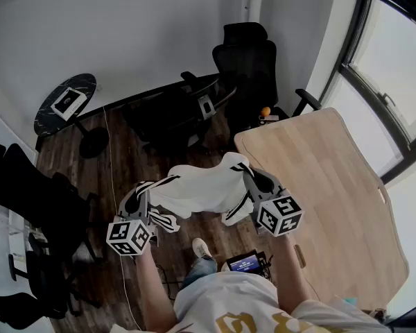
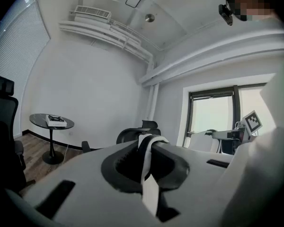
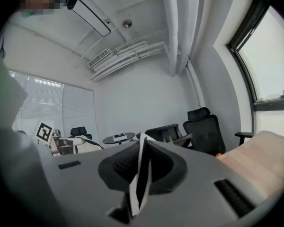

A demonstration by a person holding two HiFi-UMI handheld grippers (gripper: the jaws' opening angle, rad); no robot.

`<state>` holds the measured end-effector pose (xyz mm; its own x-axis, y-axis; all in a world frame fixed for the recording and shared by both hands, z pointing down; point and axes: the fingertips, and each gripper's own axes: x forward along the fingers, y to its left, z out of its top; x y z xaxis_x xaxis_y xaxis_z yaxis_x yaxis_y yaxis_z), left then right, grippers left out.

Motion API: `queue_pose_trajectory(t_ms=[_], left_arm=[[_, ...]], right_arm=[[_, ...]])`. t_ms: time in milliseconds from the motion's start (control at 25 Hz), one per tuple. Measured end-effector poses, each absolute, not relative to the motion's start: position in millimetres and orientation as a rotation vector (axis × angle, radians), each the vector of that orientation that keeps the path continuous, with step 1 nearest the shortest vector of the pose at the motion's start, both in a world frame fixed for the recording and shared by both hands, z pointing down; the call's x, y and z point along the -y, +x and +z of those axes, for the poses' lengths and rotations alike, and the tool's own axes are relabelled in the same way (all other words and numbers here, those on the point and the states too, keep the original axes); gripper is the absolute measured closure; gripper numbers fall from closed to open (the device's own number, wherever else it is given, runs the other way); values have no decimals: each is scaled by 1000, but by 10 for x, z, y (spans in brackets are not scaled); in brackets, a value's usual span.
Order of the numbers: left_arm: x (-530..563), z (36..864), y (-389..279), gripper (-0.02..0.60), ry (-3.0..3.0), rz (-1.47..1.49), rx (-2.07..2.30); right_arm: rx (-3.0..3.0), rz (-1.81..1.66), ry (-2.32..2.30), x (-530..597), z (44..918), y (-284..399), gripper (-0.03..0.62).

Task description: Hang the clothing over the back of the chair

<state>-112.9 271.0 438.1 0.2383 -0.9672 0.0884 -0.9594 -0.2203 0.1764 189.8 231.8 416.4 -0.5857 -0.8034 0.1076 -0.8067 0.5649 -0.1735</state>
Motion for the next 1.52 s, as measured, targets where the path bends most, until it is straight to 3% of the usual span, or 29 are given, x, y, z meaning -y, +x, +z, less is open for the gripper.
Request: queue_pose_trajectory(t_ms=[840, 1520], left_arm=[[-2332, 4327, -1078, 552, 2301, -56, 1829], [-100, 4388, -1675, 552, 2368, -111, 1676]], right_arm=[[2824, 355, 1346, -1928, 4146, 1923, 566], [2733, 402, 1476, 5, 4202, 1384, 566]])
